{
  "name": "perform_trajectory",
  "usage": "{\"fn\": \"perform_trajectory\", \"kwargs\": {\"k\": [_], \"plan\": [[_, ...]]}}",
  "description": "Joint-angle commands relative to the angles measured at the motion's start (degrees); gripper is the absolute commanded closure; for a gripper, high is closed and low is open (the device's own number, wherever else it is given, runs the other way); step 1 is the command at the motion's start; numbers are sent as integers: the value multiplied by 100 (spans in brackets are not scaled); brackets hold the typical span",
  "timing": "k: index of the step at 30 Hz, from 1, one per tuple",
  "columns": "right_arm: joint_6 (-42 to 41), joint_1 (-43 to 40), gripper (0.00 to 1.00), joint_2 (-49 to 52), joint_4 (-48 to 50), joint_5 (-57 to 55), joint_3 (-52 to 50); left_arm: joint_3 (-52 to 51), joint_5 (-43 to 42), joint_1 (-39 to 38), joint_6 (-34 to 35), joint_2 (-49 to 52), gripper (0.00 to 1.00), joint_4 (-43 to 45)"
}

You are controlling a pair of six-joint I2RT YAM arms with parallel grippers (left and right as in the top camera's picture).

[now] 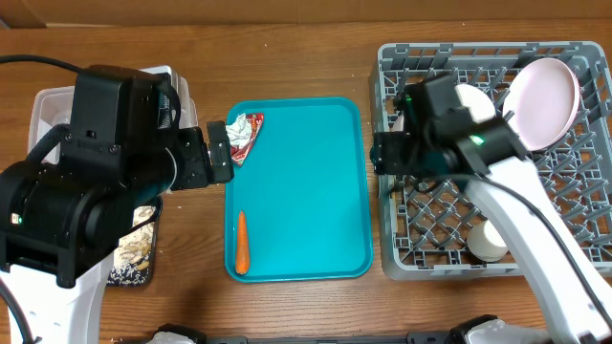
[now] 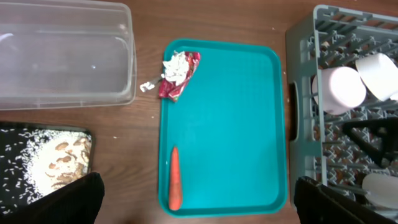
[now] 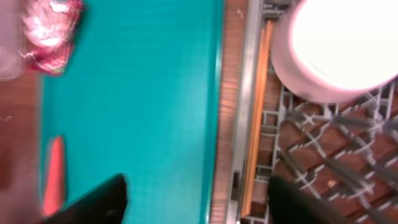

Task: Sort waste into correct bins and load items into the dishwasher
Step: 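Grasp the orange carrot on the teal tray with the left gripper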

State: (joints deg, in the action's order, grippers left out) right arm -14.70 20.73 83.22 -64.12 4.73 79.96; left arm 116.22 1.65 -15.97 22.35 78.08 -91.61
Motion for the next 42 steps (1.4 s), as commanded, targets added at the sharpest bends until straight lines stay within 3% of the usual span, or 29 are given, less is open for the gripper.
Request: {"fn": "perform_trajectory", "kwargs": {"k": [1,5,8,11,14,15,19,24,27,33,39,42], "plan": [[-341,7,0,-555,-44,284,186,-114,-190,17,101,131,0,-221],[-710,7,0,-835,-111,284,186,-1016,-170,17,411,223,0,-444],[-1047,2,0,-859,-205,219,186,-2275,-219,17,684,227,0,-208],[-1110,2,0,-852,-313,114,186,-3652,-787,17,682,227,3,542],[-1110,2,0,-852,-352,116,186,-4964,-1703,-61,505,238,15,1624],[-1110,4,0,-852,-356,116,186,-5305,-1768,-114,520,254,20,1895],[-1108,2,0,-852,-422,116,184,-6299,-1759,-258,734,398,22,2728],[-1110,4,0,-852,-437,116,181,-7014,-1349,-282,1001,516,24,3414],[-1108,4,0,-852,-442,116,181,-7257,-1143,-282,997,527,36,3934],[-1108,4,0,-852,-503,114,181,-7335,-544,-282,981,529,50,4247],[-1108,4,0,-852,-503,114,181,-7344,-247,-282,979,529,45,4282],[-1108,4,0,-852,-503,116,181,-7357,-317,-286,981,535,47,4376]]}}
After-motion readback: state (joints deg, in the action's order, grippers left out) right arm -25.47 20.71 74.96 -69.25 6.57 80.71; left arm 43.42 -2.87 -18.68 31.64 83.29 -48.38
